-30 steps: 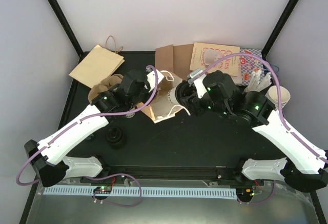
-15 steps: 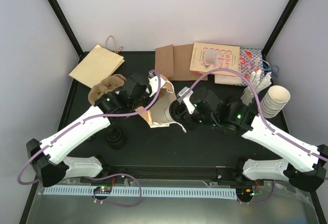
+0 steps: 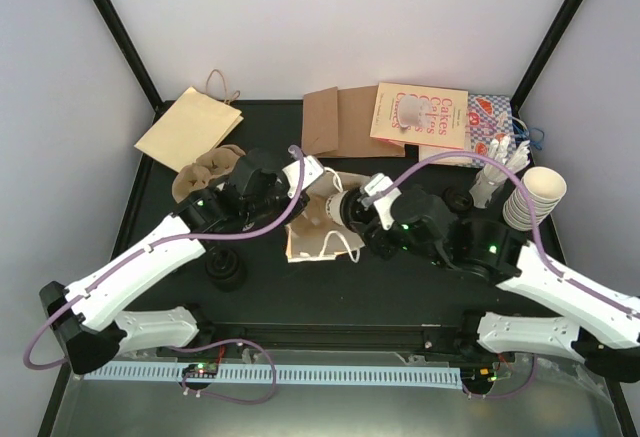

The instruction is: Pack the takeout coffee

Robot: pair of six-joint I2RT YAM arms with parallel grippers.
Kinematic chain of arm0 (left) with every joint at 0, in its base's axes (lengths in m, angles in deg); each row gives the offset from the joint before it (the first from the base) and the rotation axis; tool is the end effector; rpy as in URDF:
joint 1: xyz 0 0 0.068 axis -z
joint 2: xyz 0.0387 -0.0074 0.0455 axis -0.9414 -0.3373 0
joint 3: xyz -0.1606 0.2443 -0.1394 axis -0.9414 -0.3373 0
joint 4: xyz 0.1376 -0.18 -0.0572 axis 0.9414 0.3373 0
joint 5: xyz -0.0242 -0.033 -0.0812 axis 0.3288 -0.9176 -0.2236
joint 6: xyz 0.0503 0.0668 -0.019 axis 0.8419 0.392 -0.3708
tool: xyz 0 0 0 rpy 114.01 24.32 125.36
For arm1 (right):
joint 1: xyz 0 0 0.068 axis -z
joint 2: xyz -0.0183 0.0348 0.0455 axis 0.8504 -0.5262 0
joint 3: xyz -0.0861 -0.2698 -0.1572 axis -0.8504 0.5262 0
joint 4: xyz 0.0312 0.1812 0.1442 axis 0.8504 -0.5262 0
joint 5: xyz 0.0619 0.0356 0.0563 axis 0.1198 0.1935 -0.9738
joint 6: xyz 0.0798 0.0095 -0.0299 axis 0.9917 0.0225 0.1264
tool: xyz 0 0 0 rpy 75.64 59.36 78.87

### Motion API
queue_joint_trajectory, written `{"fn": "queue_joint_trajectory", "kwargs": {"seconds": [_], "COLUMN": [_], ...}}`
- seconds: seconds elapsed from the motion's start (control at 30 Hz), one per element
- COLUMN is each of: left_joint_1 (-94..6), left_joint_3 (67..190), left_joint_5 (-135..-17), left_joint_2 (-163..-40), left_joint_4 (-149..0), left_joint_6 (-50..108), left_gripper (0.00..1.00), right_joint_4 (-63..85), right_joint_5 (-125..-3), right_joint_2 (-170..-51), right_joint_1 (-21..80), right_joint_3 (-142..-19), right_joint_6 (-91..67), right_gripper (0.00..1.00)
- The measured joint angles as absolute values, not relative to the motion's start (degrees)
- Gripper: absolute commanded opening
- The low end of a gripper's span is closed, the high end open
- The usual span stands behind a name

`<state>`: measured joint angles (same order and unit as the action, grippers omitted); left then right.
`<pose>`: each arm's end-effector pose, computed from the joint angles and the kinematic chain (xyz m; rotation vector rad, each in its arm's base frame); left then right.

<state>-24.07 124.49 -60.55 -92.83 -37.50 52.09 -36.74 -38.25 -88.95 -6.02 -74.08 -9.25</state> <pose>0.1676 -0.1614 0.3860 0.9862 1.9246 -0.2135 0.0965 0.1464 0.3902 -0.8691 2.0513 0.3631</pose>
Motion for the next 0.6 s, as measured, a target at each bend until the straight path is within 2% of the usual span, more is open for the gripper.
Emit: {"fn": "queue_joint_trajectory", "kwargs": {"seconds": [0.27, 0.6], "left_joint_1": [-23.22, -23.20], "left_joint_3": [124.12, 124.12], "left_joint_5": [-64.24, -66.54], "left_joint_2": [-92.54, -93.40], "left_joint_4": [-38.70, -39.64], "left_joint_6": [52.24, 52.94], "left_gripper": [0.02, 0.02], "right_joint_4": [-36.94, -40.63], "right_joint_5": [-36.40, -36.35], "right_joint_2": [-85.28, -88.93], "right_joint_1": [-6.02, -8.23], "right_joint_3": [-77.03, -77.16], "right_joint_6": [-10.47, -12.90], "right_gripper": [0.66, 0.66]}}
